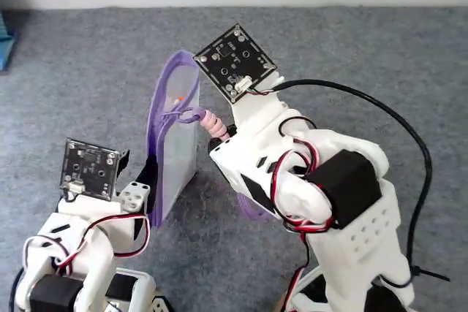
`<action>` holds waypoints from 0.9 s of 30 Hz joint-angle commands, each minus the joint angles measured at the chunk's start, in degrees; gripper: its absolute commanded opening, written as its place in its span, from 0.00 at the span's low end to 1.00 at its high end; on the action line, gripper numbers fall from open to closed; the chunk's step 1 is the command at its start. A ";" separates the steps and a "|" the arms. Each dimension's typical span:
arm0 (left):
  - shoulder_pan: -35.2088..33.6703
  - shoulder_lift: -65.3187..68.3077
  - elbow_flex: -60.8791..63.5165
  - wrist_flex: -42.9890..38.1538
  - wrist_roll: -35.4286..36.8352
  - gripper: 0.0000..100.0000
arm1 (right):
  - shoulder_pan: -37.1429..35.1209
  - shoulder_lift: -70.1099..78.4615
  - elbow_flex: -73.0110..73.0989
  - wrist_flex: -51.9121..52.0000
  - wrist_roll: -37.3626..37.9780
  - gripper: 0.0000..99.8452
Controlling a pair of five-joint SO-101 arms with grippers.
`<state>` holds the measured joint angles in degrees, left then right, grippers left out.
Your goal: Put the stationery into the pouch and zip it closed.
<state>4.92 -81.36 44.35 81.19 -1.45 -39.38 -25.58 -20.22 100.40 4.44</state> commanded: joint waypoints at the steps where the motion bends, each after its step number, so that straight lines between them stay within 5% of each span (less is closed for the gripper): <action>1: -0.35 -0.26 -1.36 -1.23 -0.62 0.15 | -1.71 -1.45 -0.09 2.15 -0.70 0.01; 8: -0.35 -0.26 -6.29 6.42 5.98 0.43 | -4.44 -1.80 4.04 1.63 -0.88 0.01; 27: 0.26 -0.26 -9.63 9.49 11.52 0.44 | -7.96 -0.22 5.27 1.54 -5.19 0.01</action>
<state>4.84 -81.27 37.58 90.68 7.96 -47.03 -25.93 -14.86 100.40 -0.04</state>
